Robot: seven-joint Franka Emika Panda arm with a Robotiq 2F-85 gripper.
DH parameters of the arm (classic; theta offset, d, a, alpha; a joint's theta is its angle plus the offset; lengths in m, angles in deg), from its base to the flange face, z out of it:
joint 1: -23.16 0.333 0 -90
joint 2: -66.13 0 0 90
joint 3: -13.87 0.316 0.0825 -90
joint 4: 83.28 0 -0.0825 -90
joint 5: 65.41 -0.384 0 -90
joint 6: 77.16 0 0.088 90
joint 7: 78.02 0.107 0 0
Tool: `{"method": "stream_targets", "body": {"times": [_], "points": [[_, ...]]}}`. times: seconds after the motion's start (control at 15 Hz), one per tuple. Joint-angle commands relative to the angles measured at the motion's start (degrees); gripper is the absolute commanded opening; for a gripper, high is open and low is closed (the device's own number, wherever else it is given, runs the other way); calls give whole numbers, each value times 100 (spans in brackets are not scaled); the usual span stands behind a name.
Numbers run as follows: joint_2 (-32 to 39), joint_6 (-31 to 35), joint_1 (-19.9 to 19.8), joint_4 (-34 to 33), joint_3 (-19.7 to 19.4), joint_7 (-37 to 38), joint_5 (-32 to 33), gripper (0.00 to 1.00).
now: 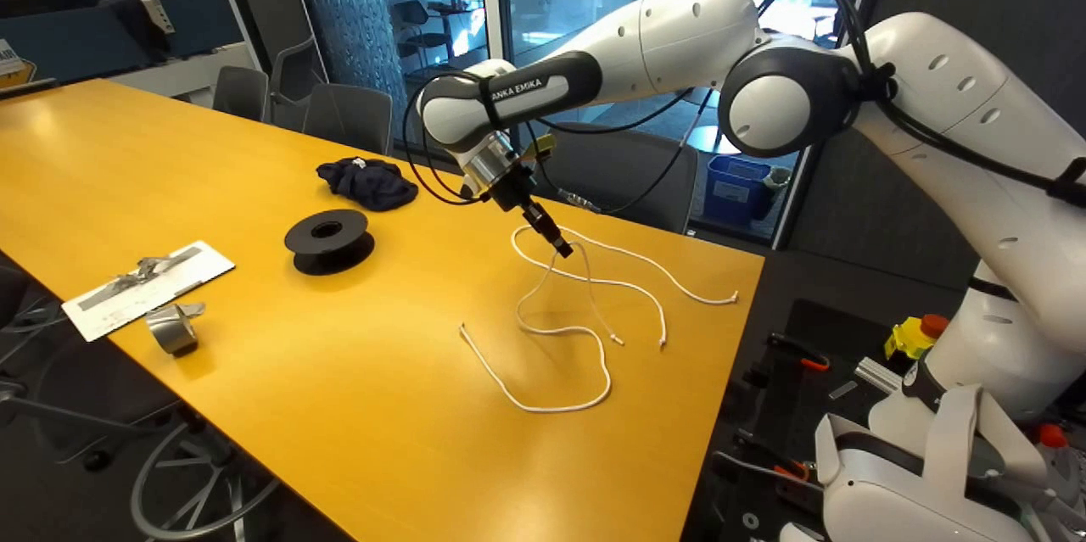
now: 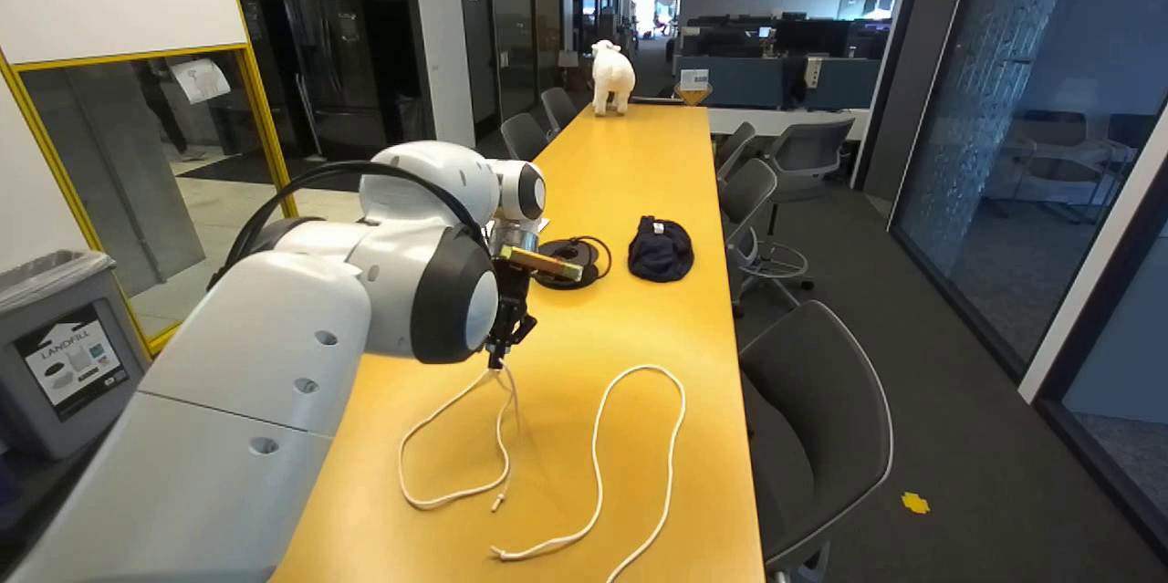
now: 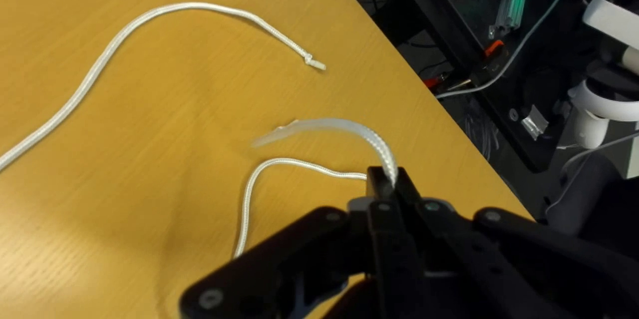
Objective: Untangle the ropes on the table.
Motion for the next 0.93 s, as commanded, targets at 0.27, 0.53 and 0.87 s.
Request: {"method": "stream_targets", "body": {"times": [0.27,0.53,0.87], "points": [[1119,-462,420,-1539,-5,-858,263,1],[1457,-320,503,-1958,-53,-1156,250,1],[1510,452,419,-2233,-124,-1206,336,1]]}}
